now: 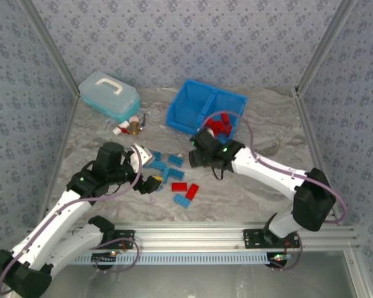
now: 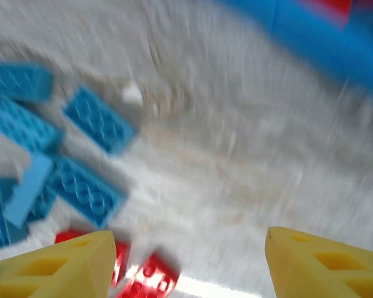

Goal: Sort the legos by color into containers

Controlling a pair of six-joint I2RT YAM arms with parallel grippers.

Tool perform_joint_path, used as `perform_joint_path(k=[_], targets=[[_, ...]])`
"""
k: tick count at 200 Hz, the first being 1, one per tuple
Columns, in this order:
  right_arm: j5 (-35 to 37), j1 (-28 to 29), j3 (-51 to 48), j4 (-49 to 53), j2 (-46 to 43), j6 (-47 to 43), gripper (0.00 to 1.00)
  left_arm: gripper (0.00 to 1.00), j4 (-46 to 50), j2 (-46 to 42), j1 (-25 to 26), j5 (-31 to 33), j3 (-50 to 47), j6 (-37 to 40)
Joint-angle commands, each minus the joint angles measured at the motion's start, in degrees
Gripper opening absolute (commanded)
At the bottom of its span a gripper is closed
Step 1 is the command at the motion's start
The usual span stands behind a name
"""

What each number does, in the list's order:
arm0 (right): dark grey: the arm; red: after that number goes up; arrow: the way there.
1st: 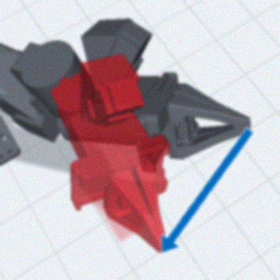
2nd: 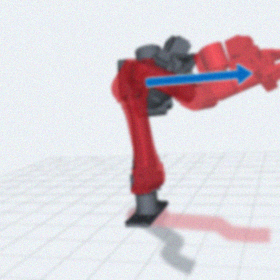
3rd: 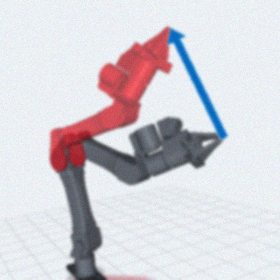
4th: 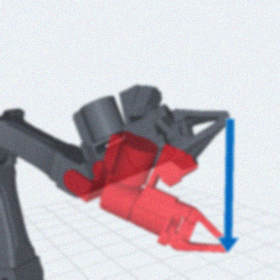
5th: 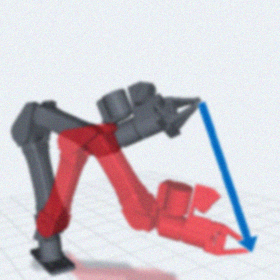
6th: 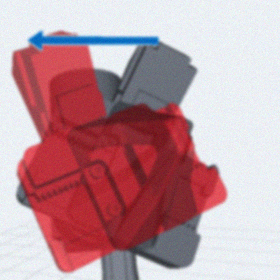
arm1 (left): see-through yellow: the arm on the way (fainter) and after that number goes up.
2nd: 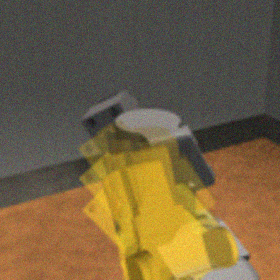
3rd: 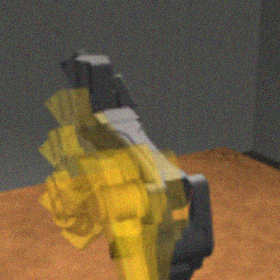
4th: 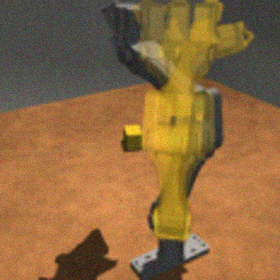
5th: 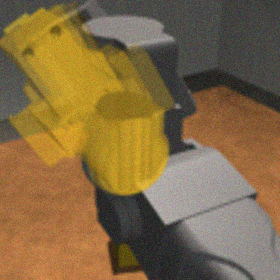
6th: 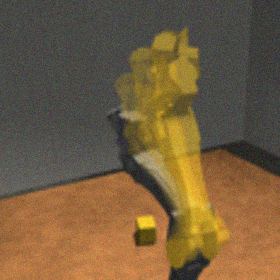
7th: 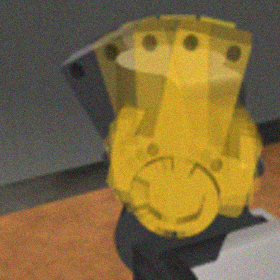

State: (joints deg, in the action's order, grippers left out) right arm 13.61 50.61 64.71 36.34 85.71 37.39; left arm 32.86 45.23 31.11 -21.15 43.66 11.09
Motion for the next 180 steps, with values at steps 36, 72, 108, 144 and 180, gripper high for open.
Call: perform_joint_path(k=[36,72,108,144,180], targets=[[0.05,9.87,-1.18,7.19,7.33,20.35,0.81,0.99,0.02,-0.02,-0.35,-1.09,0.37,-0.19],[-0.86,12.55,-0.82,5.72,11.23,18.53,0.79,0.99,-0.06,-0.56,-0.34,-1.05,0.25,-0.28],[-3.61,12.67,-0.68,3.34,15.04,17.28,0.72,0.99,-0.03,-0.58,-0.26,-0.87,0.27,-0.36],[-6.33,12.45,-1.04,0.93,17.39,16.90,0.72,0.99,0.17,-0.58,-0.26,-0.61,0.21,-0.31],[-8.79,10.86,-3.45,-1.27,18.17,17.57,0.69,0.99,0.05,-0.58,-0.26,-0.52,0.27,-0.32]])
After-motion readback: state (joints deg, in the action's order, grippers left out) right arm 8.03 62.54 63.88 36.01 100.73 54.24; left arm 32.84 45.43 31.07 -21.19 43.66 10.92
